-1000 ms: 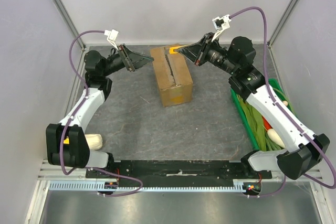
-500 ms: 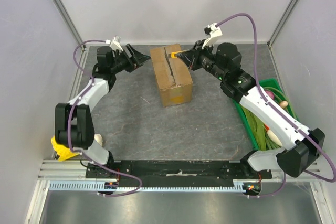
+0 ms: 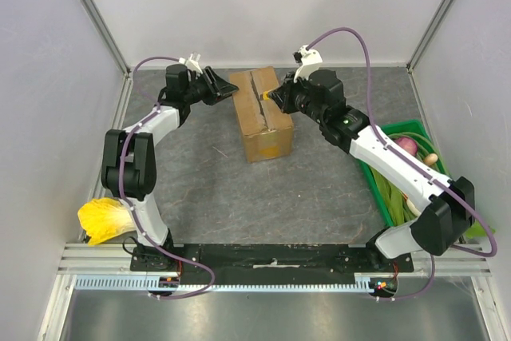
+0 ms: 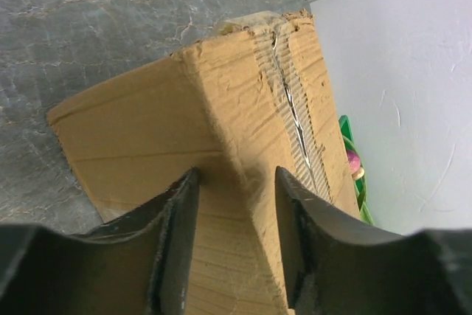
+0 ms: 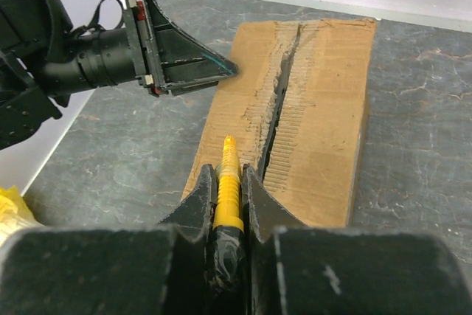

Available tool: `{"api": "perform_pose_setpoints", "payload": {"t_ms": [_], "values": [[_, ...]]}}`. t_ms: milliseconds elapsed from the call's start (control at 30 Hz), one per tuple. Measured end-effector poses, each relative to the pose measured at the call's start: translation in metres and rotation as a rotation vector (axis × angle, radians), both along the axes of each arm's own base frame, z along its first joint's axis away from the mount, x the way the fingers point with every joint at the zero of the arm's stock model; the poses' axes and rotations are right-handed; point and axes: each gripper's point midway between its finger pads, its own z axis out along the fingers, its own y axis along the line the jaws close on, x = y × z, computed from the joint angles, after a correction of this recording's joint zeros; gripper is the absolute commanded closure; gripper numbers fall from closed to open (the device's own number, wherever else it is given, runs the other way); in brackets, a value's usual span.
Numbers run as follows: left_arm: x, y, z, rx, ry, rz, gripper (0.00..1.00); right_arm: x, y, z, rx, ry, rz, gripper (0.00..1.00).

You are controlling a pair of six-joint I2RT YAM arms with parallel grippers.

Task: Unpack the express box

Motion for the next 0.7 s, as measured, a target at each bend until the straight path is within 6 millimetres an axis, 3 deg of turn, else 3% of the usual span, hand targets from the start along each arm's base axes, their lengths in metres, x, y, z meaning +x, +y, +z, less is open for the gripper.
{"api": "perform_pose_setpoints", "payload": {"t_ms": [133,333,500,700], "values": [[-0.003,-0.008,-0.003,0.007,0.012,-0.028,0.63,0.006,-0.001,-0.015,-0.031,0.024,-0.021,1.0],[-0.006,-0.013,-0.005,0.044,0.001,-0.056,0.68,0.008,0.002,-0.029,-0.081,0.033,-0.052,1.0],[-0.012,-0.019,-0.006,0.081,-0.016,-0.093,0.68,0.003,0.01,-0.032,-0.129,0.016,-0.087,1.0],[-0.034,-0.039,-0.004,0.122,-0.013,-0.161,0.67,0.008,0.001,-0.031,-0.162,-0.003,-0.185,1.0]]}}
